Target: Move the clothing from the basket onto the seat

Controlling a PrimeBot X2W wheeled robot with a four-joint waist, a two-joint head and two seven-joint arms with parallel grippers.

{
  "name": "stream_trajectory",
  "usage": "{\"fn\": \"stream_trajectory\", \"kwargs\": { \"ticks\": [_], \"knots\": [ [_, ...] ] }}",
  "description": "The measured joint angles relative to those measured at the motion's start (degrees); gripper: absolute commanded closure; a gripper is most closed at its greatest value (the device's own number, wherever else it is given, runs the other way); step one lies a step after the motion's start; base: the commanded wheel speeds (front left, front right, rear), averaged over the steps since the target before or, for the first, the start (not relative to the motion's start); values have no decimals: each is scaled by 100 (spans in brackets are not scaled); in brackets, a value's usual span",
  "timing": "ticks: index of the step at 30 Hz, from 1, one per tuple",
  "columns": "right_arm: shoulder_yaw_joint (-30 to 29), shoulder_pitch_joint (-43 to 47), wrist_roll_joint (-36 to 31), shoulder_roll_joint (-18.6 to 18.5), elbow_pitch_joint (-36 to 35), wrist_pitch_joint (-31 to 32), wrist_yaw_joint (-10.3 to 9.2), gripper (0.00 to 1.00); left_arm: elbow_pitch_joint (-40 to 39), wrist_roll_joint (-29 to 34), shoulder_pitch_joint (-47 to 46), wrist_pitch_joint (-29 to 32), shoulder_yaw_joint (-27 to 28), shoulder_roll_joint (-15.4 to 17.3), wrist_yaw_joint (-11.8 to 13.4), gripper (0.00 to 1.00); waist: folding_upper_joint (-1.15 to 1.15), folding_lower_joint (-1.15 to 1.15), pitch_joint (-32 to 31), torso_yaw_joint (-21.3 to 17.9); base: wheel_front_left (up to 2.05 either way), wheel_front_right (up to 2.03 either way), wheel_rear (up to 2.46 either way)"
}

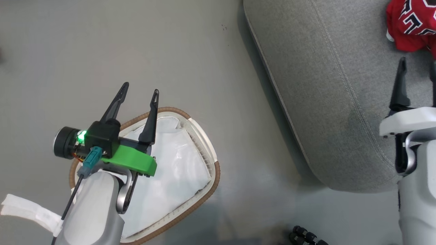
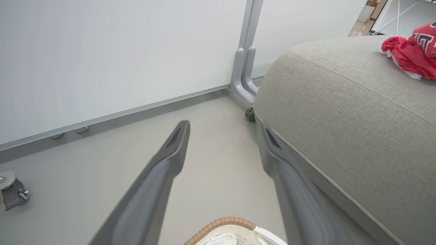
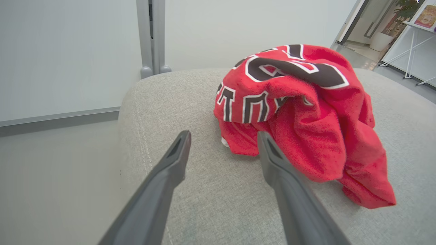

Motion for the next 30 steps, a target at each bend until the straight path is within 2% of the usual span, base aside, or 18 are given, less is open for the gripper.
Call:
{"fn": "stream_trajectory", "kwargs": {
  "ticks": [9, 16, 30],
  "knots": [
    [1227, -126, 313, 281, -190, 0, 0, 0, 14, 111, 240, 0, 764, -171, 55, 0, 0, 0, -360, 406, 0, 0, 0],
    [1968, -141, 570, 319, -75, 0, 0, 0, 81, 213, 376, 0, 1155, -370, 48, 0, 0, 0, -688, 717, 0, 0, 0],
    [2297, 305, 911, 316, 215, 0, 0, 0, 232, 282, 893, 0, 1755, -516, 90, 0, 0, 0, -1450, 1081, 0, 0, 0]
  ]
}}
